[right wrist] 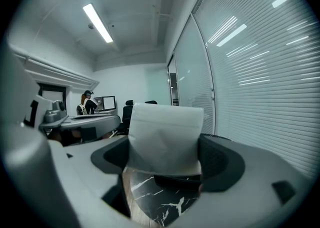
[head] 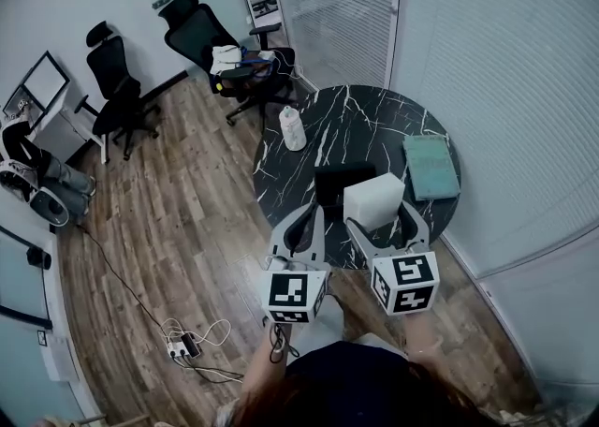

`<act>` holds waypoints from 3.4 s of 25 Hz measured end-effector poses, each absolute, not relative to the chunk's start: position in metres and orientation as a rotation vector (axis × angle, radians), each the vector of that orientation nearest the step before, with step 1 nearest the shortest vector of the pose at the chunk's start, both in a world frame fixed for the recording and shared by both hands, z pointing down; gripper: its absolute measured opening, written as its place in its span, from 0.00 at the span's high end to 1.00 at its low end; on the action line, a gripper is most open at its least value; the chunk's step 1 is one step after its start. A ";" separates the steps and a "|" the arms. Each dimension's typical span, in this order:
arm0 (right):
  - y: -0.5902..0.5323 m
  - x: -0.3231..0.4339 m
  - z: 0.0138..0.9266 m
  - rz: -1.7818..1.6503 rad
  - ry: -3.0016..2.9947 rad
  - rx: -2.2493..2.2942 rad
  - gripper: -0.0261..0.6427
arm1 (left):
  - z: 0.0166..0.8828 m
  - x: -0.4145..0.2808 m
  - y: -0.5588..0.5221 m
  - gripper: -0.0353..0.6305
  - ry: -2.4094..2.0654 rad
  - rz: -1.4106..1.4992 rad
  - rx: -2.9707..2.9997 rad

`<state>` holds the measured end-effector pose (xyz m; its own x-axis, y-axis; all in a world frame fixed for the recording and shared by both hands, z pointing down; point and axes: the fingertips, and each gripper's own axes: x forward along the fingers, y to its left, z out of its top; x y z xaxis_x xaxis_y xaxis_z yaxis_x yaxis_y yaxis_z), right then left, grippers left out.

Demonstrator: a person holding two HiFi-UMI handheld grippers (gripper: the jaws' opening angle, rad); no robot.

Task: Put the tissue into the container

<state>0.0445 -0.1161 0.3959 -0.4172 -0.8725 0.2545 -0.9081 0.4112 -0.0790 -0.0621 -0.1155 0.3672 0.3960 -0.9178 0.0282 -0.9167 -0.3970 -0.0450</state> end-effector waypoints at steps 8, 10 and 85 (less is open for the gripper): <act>-0.150 0.028 0.398 0.343 -2.431 1.645 0.34 | 0.369 -0.083 -0.154 0.90 1.668 -0.056 -2.653; -0.157 0.025 0.400 0.352 -2.418 1.659 0.34 | 0.369 -0.088 -0.163 0.90 1.659 -0.050 -2.664; -0.289 0.028 0.579 0.873 -2.014 1.259 0.34 | 0.435 -0.078 -0.332 0.90 1.826 -0.129 -2.716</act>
